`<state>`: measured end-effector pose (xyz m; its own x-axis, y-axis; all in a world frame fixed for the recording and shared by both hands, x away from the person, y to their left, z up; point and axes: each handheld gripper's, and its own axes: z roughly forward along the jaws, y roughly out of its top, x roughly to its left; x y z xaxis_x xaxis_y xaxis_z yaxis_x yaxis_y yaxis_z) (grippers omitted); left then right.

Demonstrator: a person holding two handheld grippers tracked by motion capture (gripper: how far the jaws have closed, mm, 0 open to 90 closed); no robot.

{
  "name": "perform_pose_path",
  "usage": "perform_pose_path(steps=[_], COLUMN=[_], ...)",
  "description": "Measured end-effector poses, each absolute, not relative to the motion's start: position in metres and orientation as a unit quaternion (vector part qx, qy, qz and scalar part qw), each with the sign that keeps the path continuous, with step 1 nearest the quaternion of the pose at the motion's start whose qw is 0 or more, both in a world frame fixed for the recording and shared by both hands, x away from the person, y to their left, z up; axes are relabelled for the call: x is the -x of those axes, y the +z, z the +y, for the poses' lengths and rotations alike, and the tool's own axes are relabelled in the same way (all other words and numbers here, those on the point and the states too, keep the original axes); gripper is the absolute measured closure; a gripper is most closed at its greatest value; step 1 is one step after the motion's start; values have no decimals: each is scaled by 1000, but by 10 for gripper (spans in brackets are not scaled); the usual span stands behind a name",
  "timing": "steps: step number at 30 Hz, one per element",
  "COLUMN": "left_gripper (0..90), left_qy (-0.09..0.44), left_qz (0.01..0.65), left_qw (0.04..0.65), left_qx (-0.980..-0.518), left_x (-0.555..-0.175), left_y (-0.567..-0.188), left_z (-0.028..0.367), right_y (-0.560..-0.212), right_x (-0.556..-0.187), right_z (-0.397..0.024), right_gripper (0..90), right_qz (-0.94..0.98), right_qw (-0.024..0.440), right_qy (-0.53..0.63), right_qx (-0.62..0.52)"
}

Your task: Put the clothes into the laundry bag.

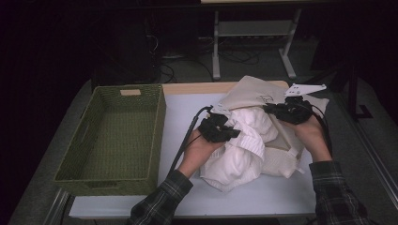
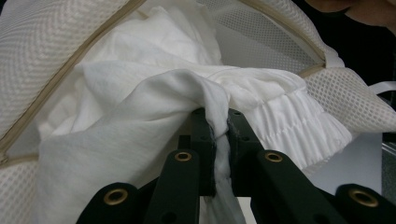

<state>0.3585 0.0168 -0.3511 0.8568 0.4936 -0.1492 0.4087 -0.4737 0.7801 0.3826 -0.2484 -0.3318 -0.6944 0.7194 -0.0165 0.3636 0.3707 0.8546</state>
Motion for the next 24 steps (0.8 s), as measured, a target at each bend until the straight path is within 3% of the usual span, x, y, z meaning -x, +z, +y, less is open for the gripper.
perform_pose_path(steps=[24], left_gripper=[830], left_qy=[90], left_qz=[266], left_qw=[406], left_qx=[-870], left_x=[-403], left_y=[-366], left_z=[-54], right_y=[-328], right_x=[-379], right_z=[-252], right_gripper=[861], right_qz=[799], right_qw=[194], right_qy=[459], right_qx=[-336])
